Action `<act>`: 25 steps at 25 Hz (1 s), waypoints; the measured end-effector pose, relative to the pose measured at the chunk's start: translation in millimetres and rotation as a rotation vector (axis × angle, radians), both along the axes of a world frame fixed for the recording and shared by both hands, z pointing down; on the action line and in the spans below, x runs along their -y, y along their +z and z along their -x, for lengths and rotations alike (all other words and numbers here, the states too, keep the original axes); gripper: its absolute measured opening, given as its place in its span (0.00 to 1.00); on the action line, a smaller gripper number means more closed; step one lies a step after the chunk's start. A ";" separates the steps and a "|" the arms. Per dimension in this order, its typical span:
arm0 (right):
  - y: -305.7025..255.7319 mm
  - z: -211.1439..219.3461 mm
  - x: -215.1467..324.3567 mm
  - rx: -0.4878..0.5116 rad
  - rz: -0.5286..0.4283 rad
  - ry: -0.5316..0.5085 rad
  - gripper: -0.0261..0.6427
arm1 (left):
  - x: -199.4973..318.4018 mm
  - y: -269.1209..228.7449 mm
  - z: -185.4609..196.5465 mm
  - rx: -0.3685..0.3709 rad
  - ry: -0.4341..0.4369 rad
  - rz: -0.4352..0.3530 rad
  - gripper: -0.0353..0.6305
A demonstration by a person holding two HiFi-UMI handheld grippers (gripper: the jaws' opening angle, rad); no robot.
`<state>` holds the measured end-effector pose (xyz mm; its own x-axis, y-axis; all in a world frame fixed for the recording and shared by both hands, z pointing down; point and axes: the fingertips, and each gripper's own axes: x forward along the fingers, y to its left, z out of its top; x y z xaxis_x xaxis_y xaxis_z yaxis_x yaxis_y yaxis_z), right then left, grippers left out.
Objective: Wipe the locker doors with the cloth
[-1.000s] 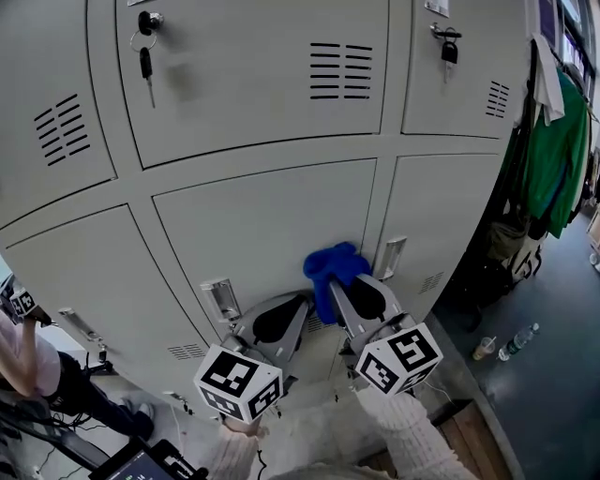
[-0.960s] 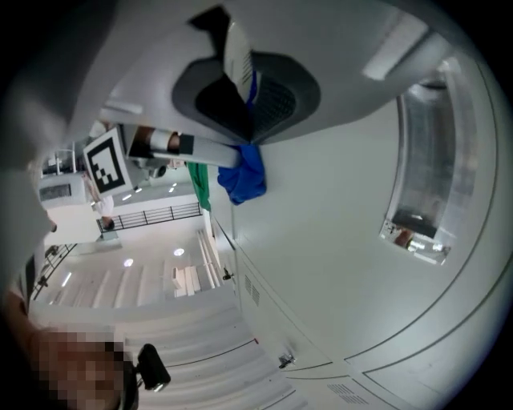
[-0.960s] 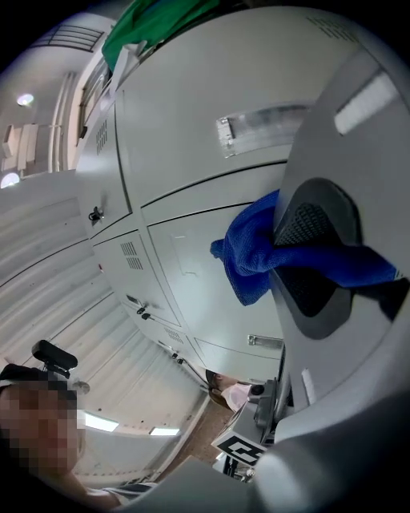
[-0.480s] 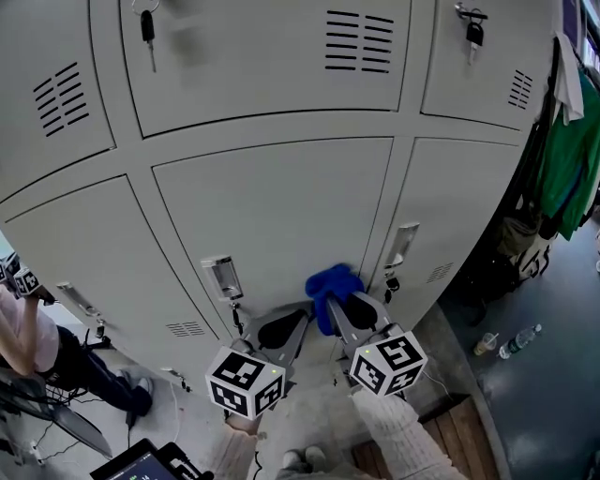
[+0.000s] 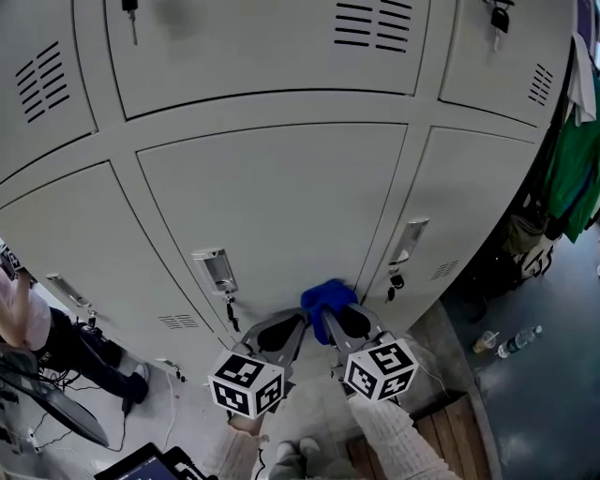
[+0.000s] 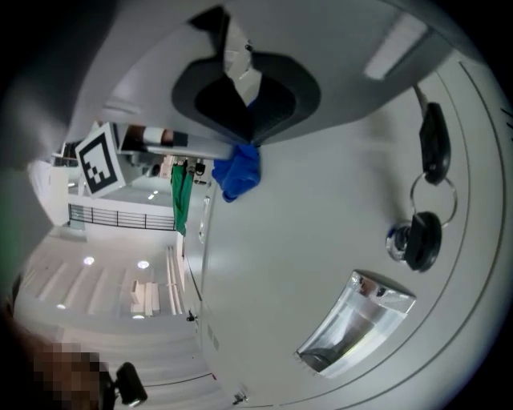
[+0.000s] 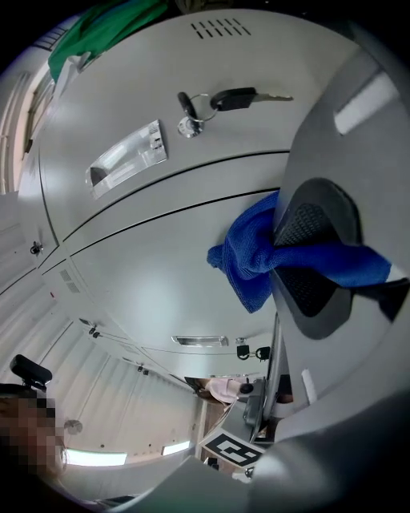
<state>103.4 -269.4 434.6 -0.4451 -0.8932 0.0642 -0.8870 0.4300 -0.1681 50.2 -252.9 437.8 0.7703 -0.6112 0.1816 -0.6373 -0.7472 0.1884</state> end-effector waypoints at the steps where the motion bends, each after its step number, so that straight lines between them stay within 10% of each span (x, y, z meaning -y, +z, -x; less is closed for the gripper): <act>1: 4.0 0.1 0.3 0.003 0.010 -0.002 0.13 | 0.5 3.1 0.4 0.000 -0.004 0.009 0.06; 25: 27.5 5.5 -17.2 -0.001 0.079 0.001 0.13 | -29.4 20.4 9.9 0.038 -0.005 0.054 0.06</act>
<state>97.9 -252.2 462.1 -0.4444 -0.8855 0.1354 -0.8876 0.4149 -0.2003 40.3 -223.5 458.2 0.7592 -0.6034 0.2438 -0.6484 -0.7334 0.2041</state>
